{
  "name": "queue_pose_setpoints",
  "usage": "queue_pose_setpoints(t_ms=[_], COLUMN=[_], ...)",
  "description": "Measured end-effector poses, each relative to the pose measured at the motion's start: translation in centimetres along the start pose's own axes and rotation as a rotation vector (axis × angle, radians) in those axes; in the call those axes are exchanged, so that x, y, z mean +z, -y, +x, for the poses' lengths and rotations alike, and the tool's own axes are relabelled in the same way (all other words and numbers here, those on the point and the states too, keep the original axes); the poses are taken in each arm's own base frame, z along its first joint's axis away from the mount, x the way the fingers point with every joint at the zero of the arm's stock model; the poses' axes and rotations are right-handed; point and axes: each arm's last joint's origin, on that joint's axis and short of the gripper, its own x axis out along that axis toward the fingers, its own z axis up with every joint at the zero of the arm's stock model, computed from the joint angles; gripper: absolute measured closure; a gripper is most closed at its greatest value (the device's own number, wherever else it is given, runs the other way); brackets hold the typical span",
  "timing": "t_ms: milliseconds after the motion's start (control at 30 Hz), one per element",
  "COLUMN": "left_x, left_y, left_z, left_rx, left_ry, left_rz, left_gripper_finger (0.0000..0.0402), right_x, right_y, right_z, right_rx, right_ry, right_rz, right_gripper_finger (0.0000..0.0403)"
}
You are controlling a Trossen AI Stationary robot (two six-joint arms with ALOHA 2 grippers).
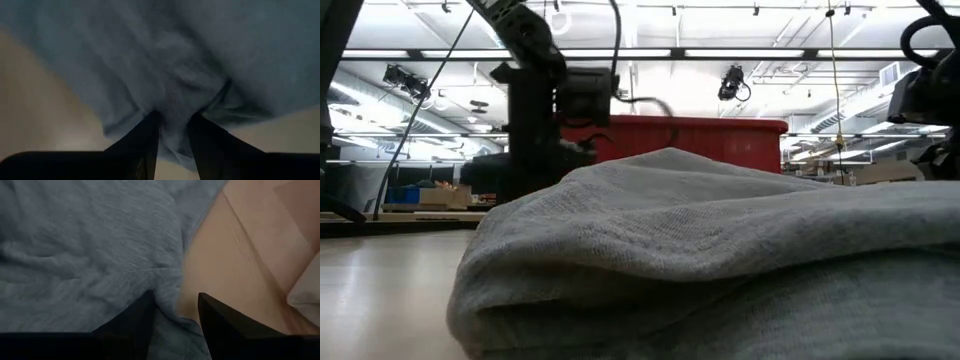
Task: Fold Laundry from Bin
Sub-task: Fold the gray shirt
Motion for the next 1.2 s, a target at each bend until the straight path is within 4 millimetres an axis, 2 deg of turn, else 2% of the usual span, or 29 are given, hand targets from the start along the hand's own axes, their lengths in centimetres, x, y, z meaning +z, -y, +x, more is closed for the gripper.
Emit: queue_pose_setpoints(t_ms=[200, 400, 533, 667, 733, 833, 933, 1000, 1100, 1200], left_x=[-1.6, -2.5, -2.8, -3.9, -4.3, -4.5, -3.8, -2.9, -1.3, 0.2], left_y=[-0.9, -2.1, -2.1, -3.2, -3.6, -3.3, -2.2, -1.5, -0.8, -0.3], left_z=[0.8, 0.8, -1.4, -4.6, -5.9, -7.5, -8.2, -8.3, -7.6, -5.6], left_rx=[0.256, 0.323, 0.376, 0.592, 0.647, 0.547, 0.262, 0.144, 0.131, 0.116], left_ry=[-0.171, -0.250, -0.212, -0.230, -0.199, -0.019, 0.249, 0.368, 0.416, 0.397], left_rz=[0.007, 0.043, 0.111, 0.098, 0.059, 0.008, 0.033, 0.046, 0.059, 0.091], left_gripper_finger=[0.0290, 0.0290, 0.0290, 0.0290, 0.0290, 0.0290, 0.0290, 0.0290, 0.0290, 0.0290], right_x=[0.0, -0.1, 0.0, 0.2, 0.2, 0.5, 1.1, 1.6, 2.8, 4.5], right_y=[0.0, 0.1, 0.3, 0.7, 0.9, 1.1, 1.3, 1.3, 0.9, -0.4], right_z=[-0.1, -0.1, -0.6, -1.3, -1.6, -2.1, -2.8, -3.3, -3.7, -3.0], right_rx=[0.011, 0.008, 0.015, 0.018, 0.015, 0.022, 0.035, 0.044, 0.063, 0.150], right_ry=[-0.032, -0.034, -0.028, -0.038, -0.039, -0.013, 0.065, 0.134, 0.276, 0.361], right_rz=[-0.021, -0.027, -0.033, -0.032, -0.034, -0.032, -0.024, -0.017, -0.004, -0.044], right_gripper_finger=[0.0238, 0.0238, 0.0238, 0.0238, 0.0238, 0.0238, 0.0238, 0.0238, 0.0238, 0.0238])
